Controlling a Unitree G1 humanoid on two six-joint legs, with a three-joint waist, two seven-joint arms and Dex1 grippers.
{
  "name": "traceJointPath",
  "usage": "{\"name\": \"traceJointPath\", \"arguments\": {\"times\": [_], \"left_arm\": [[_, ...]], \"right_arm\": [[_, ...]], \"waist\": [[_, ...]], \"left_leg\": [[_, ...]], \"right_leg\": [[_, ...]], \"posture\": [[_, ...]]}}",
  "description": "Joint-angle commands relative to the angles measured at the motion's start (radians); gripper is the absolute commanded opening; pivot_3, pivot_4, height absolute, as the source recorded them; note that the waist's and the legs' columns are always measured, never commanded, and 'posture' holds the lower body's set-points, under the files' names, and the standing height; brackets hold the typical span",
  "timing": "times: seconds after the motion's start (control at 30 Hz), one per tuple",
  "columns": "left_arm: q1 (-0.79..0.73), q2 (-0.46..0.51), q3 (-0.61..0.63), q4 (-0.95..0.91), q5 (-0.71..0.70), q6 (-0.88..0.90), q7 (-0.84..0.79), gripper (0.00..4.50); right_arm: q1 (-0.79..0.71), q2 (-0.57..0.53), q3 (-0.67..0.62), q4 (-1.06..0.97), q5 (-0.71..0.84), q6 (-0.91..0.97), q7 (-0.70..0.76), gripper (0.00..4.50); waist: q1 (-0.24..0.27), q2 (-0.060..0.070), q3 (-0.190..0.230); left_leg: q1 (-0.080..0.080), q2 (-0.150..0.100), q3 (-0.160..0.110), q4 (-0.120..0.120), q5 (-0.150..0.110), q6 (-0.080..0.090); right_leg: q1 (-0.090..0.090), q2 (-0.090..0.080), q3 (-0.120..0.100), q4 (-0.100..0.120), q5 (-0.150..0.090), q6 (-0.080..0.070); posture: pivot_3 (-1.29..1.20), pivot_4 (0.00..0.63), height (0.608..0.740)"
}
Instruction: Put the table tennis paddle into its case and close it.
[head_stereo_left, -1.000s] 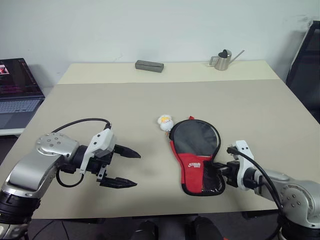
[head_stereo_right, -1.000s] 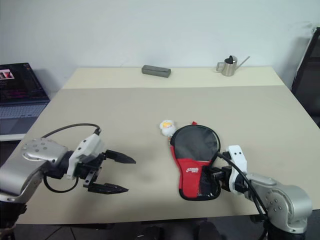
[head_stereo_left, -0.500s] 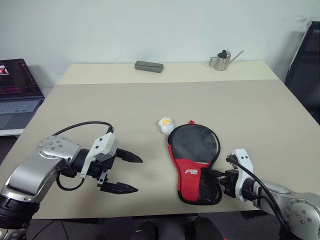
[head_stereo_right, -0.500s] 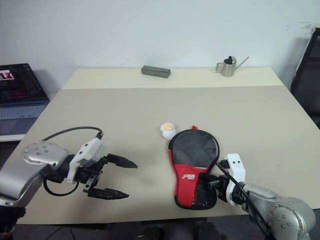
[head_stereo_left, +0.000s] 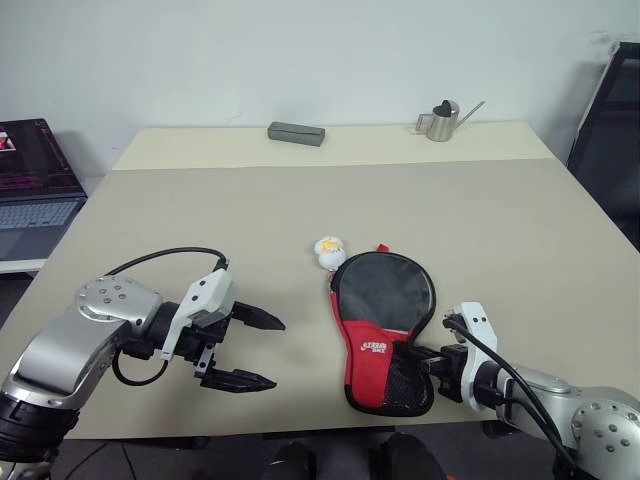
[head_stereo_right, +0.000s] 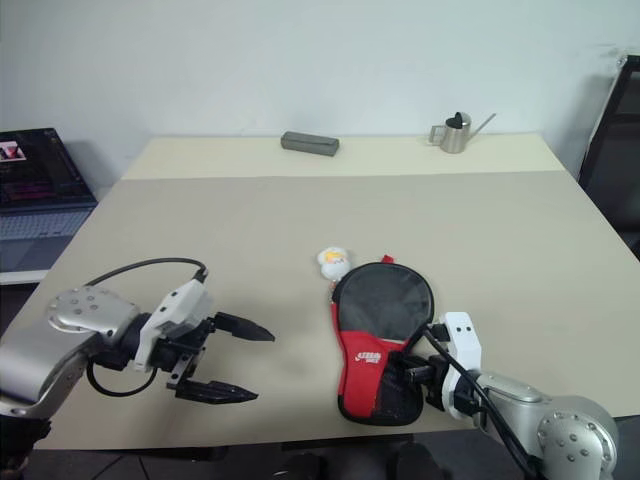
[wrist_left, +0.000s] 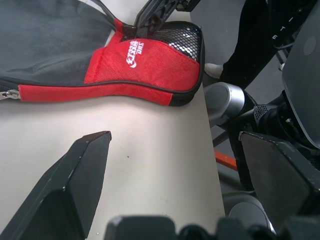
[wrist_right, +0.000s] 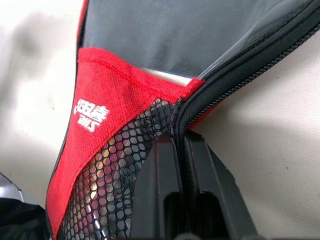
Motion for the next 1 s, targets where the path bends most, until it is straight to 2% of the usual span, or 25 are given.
{"name": "traceJointPath", "arguments": {"times": [0.03, 0.1, 0.2, 0.37, 0.53, 0.63, 0.83, 1.0], "left_arm": [[-0.014, 0.002, 0.006, -0.014, -0.007, -0.018, -0.003, 4.50], [-0.017, -0.002, 0.003, -0.011, -0.005, -0.020, -0.001, 4.50], [-0.019, -0.008, 0.000, -0.014, -0.004, -0.022, 0.005, 4.50], [-0.022, -0.020, -0.002, -0.006, 0.004, -0.033, 0.017, 4.50], [-0.032, -0.035, -0.015, -0.002, 0.007, -0.038, 0.029, 4.50], [-0.038, -0.043, -0.017, 0.008, 0.011, -0.045, 0.035, 4.50], [-0.045, -0.083, -0.016, 0.018, 0.013, -0.042, 0.090, 4.50], [-0.063, -0.141, -0.006, 0.029, 0.012, -0.020, 0.176, 4.50]], "right_arm": [[-0.011, -0.042, -0.004, 0.018, -0.003, 0.016, -0.015, 0.75], [-0.016, -0.060, -0.010, 0.026, -0.010, 0.016, -0.013, 1.45], [-0.022, -0.146, 0.002, 0.003, -0.026, 0.002, 0.052, 2.44], [0.017, -0.274, -0.047, 0.005, -0.004, -0.060, 0.171, 4.00], [0.035, -0.327, -0.071, 0.013, -0.008, -0.118, 0.218, 4.00], [0.009, -0.345, -0.077, 0.021, -0.020, -0.183, 0.250, 4.48], [-0.080, -0.422, -0.042, 0.052, -0.096, -0.364, 0.400, 4.48], [-0.177, -0.421, 0.017, 0.110, -0.150, -0.458, 0.462, 4.48]], "waist": [[0.001, 0.000, 0.000], [0.002, 0.000, 0.000], [0.004, 0.000, 0.000], [0.019, 0.000, 0.000], [0.025, 0.000, 0.000], [0.023, 0.000, 0.000], [0.023, 0.000, 0.000], [0.024, -0.001, 0.000]], "left_leg": [[0.000, 0.000, 0.000, 0.000, 0.000, 0.000], [0.000, 0.000, 0.000, 0.000, 0.000, 0.000], [0.000, -0.001, 0.000, 0.001, 0.000, 0.000], [0.002, -0.001, -0.001, 0.002, 0.000, 0.000], [0.009, -0.001, -0.001, 0.001, 0.000, 0.000], [0.013, 0.000, -0.001, 0.001, 0.000, 0.001], [0.013, 0.000, 0.000, 0.001, 0.000, 0.001], [0.013, 0.000, -0.001, 0.001, 0.000, 0.001]], "right_leg": [[0.000, 0.000, 0.000, 0.000, 0.000, 0.000], [0.000, 0.000, 0.000, 0.000, 0.000, 0.000], [0.001, 0.000, 0.000, 0.000, 0.000, 0.000], [0.006, 0.000, -0.002, -0.002, 0.001, -0.001], [0.013, 0.000, -0.002, -0.003, 0.000, -0.001], [0.015, 0.000, -0.002, -0.003, 0.000, -0.001], [0.016, 0.000, -0.002, -0.003, 0.000, -0.001], [0.016, 0.000, -0.002, -0.003, 0.000, -0.001]], "posture": [[0.00, 0.150, 0.740], [0.00, 0.150, 0.740], [0.00, 0.150, 0.740], [0.00, 0.150, 0.740], [0.00, 0.150, 0.740], [0.00, 0.150, 0.740], [0.00, 0.150, 0.740], [0.00, 0.150, 0.740]]}}
